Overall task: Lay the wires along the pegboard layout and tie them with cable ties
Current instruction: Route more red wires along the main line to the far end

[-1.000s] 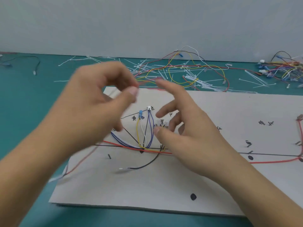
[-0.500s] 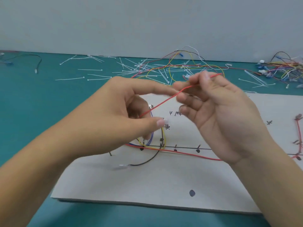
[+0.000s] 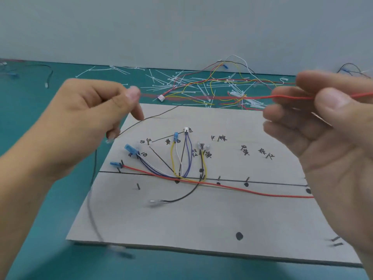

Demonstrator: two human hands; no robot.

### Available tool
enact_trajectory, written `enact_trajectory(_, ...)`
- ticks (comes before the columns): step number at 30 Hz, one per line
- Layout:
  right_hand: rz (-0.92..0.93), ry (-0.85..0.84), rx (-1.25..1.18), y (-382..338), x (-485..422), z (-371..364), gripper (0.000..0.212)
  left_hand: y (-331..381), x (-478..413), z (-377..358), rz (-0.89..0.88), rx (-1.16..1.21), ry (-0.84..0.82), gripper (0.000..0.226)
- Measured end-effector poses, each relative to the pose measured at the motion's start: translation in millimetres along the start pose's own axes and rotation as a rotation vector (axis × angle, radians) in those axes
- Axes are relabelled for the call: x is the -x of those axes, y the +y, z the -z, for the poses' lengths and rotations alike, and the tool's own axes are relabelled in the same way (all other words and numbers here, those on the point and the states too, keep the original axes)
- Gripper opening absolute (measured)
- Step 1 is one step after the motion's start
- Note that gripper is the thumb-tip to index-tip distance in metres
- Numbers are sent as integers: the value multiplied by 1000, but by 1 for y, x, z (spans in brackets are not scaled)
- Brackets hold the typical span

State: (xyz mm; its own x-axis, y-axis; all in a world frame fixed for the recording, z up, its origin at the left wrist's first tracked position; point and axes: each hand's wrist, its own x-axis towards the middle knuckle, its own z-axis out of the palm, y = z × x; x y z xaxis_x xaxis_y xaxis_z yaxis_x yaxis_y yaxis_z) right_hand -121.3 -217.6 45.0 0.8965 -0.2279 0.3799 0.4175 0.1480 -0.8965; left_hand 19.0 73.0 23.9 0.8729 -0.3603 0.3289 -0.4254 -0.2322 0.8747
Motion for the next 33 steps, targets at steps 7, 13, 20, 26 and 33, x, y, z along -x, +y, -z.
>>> enact_trajectory(7, -262, 230, -121, 11, -8, 26, 36, -9, 0, 22, 20, -48, -336, 52)
enact_trajectory(13, -321, 30, 112, 13, -21, 39, 45, 13, 30, 15, 25, -44, -606, 39)
enact_trajectory(20, -385, -18, 119, 19, -21, 30, 35, 49, 66, -43, 214, 247, -707, 22)
enact_trajectory(26, -229, -111, 453, 19, -9, 18, 39, 48, 68, -84, 244, 535, -404, 28)
enact_trajectory(33, -212, 0, 705, 25, -1, 13, 36, 47, 50, -101, 311, 654, -11, 39)
